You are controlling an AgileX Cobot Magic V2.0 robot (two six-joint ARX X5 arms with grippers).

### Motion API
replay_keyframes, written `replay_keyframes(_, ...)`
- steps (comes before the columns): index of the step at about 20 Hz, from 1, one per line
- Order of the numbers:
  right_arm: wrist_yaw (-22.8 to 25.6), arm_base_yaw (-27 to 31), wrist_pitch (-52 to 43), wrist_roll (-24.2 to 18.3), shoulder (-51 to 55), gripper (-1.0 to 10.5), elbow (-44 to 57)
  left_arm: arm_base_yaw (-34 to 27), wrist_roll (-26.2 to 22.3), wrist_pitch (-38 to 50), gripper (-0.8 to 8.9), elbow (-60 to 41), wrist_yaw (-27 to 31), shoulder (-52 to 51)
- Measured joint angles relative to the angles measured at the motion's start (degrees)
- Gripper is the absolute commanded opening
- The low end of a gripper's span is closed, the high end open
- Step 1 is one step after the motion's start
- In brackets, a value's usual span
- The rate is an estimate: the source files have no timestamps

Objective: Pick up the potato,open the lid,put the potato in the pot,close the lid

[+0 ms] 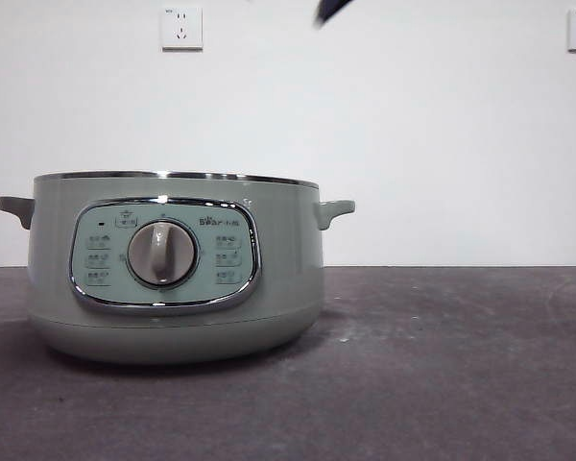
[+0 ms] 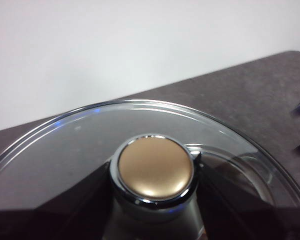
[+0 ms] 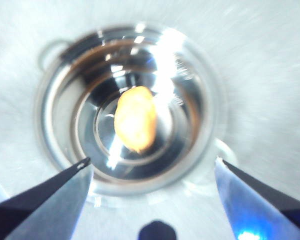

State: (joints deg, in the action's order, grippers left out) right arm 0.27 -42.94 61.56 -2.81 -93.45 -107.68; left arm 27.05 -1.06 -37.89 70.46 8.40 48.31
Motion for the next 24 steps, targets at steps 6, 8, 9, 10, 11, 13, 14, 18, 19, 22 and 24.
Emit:
replay_keyframes(6, 0.35, 0.98, 5.33, 0.04, 14.80, 4.1, 0.00, 0.07, 0.68, 8.13, -0.08, 0.00, -5.92, 11.58)
replay_keyframes(8, 0.35, 0.98, 6.47, 0.04, 18.08, 4.1, 0.00, 0.90, 1.75, 10.62, -0.08, 0.00, -6.73, 15.47)
replay_keyframes(9, 0.35, 0.98, 6.71, 0.07, 19.28, 4.1, 0.00, 1.33, 1.81, 11.54, -0.08, 0.00, -6.88, 17.14)
replay_keyframes(10, 0.37, 0.98, 6.97, 0.15, 20.37, 4.1, 0.00, 1.70, 2.10, 12.46, -0.08, 0.00, -7.17, 18.73)
replay_keyframes(11, 0.39, 0.98, 7.45, 0.28, 21.27, 4.1, 0.00, 2.19, 2.19, 13.11, -0.08, 0.00, -7.19, 20.26)
replay_keyframes(13, 2.45, 0.98, 8.50, 0.61, 22.38, 4.1, 0.00, 3.23, 2.21, 13.81, -0.08, 0.00, -7.04, 23.06)
replay_keyframes(14, 3.91, 0.98, 9.03, 0.70, 22.67, 4.1, 0.00, 3.63, 2.27, 14.08, -0.08, 0.00, -6.97, 24.24)
replay_keyframes(18, 7.45, 1.01, 11.13, 0.87, 23.10, 4.1, 0.00, 4.44, 3.67, 14.43, -0.08, 0.00, -6.99, 28.94)
replay_keyframes(19, 7.45, 1.01, 11.28, 0.94, 23.15, 4.1, 0.00, 4.44, 3.91, 14.71, -0.08, -0.04, -6.40, 29.73)
replay_keyframes(22, 7.45, 1.01, 11.26, 1.09, 23.30, 4.1, 0.00, 4.61, 5.22, 19.91, -0.09, -1.88, -4.26, 29.90)
replay_keyframes(24, 7.45, 0.98, 11.26, 1.11, 23.34, 4.1, 0.00, 4.61, 6.16, 21.79, -0.08, -3.56, -3.98, 29.75)
